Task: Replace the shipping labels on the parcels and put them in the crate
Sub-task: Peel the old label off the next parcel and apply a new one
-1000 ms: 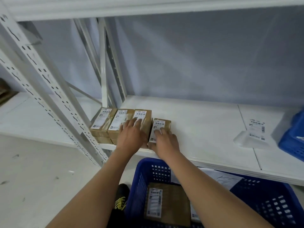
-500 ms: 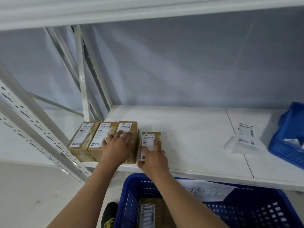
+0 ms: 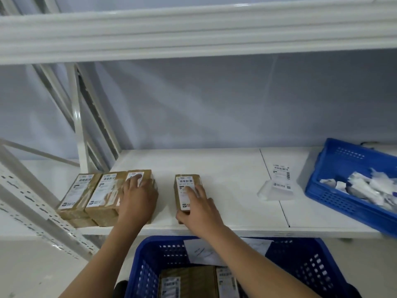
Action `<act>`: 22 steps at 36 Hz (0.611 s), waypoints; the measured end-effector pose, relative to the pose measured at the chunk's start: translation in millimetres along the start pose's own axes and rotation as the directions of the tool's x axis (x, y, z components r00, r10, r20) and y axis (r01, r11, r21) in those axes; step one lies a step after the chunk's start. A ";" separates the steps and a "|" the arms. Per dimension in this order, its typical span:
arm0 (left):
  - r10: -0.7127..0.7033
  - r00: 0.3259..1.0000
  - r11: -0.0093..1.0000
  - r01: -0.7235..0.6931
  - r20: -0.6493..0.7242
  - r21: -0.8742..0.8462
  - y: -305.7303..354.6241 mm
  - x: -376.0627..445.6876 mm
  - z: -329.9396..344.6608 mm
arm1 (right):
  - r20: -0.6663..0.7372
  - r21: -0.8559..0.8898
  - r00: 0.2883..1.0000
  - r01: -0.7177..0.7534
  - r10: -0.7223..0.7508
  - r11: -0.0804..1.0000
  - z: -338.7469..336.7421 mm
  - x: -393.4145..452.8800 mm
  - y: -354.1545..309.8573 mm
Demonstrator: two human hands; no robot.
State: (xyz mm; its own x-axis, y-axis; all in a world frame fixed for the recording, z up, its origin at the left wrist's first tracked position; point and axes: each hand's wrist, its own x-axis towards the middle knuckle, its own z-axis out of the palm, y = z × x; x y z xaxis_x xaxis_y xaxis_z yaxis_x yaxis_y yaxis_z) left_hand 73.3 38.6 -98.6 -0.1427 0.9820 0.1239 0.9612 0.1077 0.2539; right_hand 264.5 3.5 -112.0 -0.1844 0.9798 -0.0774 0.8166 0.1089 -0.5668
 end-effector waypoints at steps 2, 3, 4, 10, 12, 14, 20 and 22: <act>0.036 0.999 0.994 -0.039 -0.036 -0.105 18.3 -7.6 1.8 | -0.015 0.017 1.000 0.005 -0.004 1.000 -10.2 -5.9 2.8; 0.022 0.999 0.980 -0.026 -0.024 -0.198 30.1 -13.7 0.8 | -0.024 0.026 1.000 0.007 -0.006 1.000 -15.1 -8.9 4.3; 0.008 1.000 0.954 -0.007 0.002 -0.300 42.4 -21.4 -1.5 | -0.032 0.033 0.999 0.009 -0.008 0.999 -19.9 -11.8 5.9; -0.012 0.922 0.527 0.334 0.386 -0.782 98.7 -62.0 -13.3 | -0.066 0.031 0.998 0.024 -0.022 0.999 -44.1 -32.4 15.0; 0.041 0.880 0.450 0.407 0.474 -0.795 105.8 -71.4 -12.9 | -0.076 0.041 0.996 0.043 -0.040 0.998 -50.2 -41.7 21.7; 0.083 0.856 0.438 0.429 0.510 -0.790 113.3 -80.1 -15.4 | -0.098 0.084 0.993 0.077 -0.069 0.993 -58.0 -54.0 32.2; 0.112 0.839 0.338 0.472 0.533 -0.814 118.7 -95.9 -27.8 | -0.101 0.349 0.991 0.119 -0.089 0.930 -88.1 -93.4 51.7; 0.123 0.836 0.305 0.481 0.535 -0.822 121.6 -102.6 -32.1 | -0.114 0.385 0.992 0.088 -0.047 0.919 -97.8 -103.2 58.7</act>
State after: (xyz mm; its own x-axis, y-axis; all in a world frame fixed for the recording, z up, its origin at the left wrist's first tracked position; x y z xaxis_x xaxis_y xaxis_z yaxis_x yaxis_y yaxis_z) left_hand 197.3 -54.0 -49.7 0.1254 0.9171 -0.3785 0.0310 0.3777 0.9254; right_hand 385.0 -74.8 -57.1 -0.1587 0.9864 0.0433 0.5233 0.1212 -0.8435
